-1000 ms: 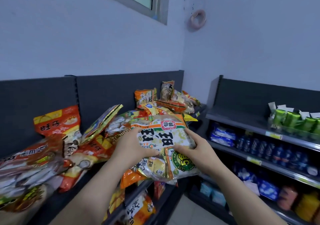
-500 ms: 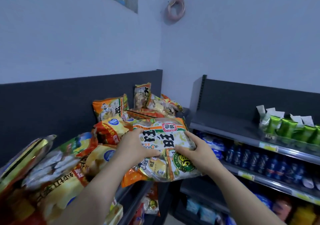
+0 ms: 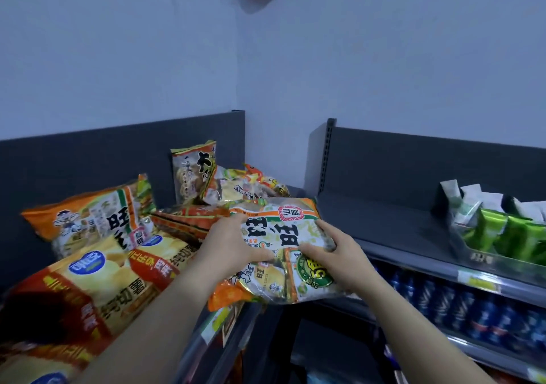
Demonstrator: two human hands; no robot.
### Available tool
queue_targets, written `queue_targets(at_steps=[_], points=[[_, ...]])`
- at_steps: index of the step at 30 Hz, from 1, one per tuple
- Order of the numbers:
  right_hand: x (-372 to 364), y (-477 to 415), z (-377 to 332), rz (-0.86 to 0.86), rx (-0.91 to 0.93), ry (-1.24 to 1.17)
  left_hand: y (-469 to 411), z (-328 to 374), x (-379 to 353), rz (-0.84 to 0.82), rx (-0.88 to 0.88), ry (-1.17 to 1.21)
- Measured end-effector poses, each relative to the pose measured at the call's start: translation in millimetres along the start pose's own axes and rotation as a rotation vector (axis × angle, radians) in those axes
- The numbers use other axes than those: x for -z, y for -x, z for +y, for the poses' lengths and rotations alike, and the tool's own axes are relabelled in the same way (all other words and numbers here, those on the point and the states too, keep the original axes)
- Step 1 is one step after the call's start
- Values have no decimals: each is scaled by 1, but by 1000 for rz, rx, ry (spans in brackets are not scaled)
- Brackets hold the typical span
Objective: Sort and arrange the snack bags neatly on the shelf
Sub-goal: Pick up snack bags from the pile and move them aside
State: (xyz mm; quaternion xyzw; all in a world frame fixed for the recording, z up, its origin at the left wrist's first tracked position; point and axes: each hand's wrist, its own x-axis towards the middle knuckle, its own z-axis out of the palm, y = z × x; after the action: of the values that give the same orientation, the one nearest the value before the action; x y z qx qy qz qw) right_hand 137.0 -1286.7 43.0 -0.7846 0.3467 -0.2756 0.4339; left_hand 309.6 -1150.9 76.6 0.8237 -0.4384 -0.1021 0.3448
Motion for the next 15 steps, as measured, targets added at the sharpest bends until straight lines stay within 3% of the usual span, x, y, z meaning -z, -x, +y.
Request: queue_targets(at_steps=[15], points=[[71, -230, 62, -216, 48, -145, -196, 53, -75, 120, 107, -43]])
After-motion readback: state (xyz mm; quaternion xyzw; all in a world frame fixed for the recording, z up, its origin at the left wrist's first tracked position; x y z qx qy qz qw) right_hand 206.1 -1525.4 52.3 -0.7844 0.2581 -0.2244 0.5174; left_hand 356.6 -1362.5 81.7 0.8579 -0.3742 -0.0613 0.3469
